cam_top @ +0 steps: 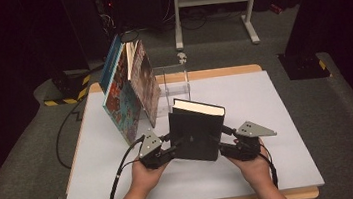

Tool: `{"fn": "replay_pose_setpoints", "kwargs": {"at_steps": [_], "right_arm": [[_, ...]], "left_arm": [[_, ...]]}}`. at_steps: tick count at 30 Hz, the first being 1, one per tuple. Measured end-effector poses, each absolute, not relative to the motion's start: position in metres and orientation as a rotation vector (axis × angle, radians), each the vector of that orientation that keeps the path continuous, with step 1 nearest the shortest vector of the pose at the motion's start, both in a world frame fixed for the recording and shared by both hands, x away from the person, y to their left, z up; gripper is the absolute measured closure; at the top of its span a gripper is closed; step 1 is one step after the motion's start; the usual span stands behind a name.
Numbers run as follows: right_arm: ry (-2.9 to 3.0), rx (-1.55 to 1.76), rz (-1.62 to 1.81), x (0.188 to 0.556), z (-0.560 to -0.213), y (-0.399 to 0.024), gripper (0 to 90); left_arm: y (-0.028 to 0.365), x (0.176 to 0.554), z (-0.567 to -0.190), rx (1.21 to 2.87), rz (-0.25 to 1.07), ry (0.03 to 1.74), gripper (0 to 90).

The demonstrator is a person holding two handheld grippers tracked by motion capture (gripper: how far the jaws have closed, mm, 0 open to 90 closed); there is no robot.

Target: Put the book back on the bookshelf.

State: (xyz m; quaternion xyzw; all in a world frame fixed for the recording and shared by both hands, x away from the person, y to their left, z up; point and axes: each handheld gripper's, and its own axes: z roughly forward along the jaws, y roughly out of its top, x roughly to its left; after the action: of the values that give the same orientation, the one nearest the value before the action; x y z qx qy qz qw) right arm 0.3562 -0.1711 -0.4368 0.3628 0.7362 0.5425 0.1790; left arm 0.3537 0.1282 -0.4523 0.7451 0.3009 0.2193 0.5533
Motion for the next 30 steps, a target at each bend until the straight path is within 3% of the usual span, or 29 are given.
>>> {"fn": "replay_pose_setpoints", "kwargs": {"at_steps": [16,27,30], "right_arm": [[2.081,1.025,1.659,0.350,-0.443,-0.172,37.0],[2.142,1.031,1.674,0.355,-0.444,-0.168,22.0],[2.151,1.008,1.656,0.357,-0.439,-0.165,22.0]], "left_arm": [[0.170,0.334,-0.475,1.750,0.527,0.829,44.8],[0.228,0.326,-0.488,1.728,0.576,1.099,41.7],[0.237,0.326,-0.490,1.699,0.565,1.123,41.7]]}}
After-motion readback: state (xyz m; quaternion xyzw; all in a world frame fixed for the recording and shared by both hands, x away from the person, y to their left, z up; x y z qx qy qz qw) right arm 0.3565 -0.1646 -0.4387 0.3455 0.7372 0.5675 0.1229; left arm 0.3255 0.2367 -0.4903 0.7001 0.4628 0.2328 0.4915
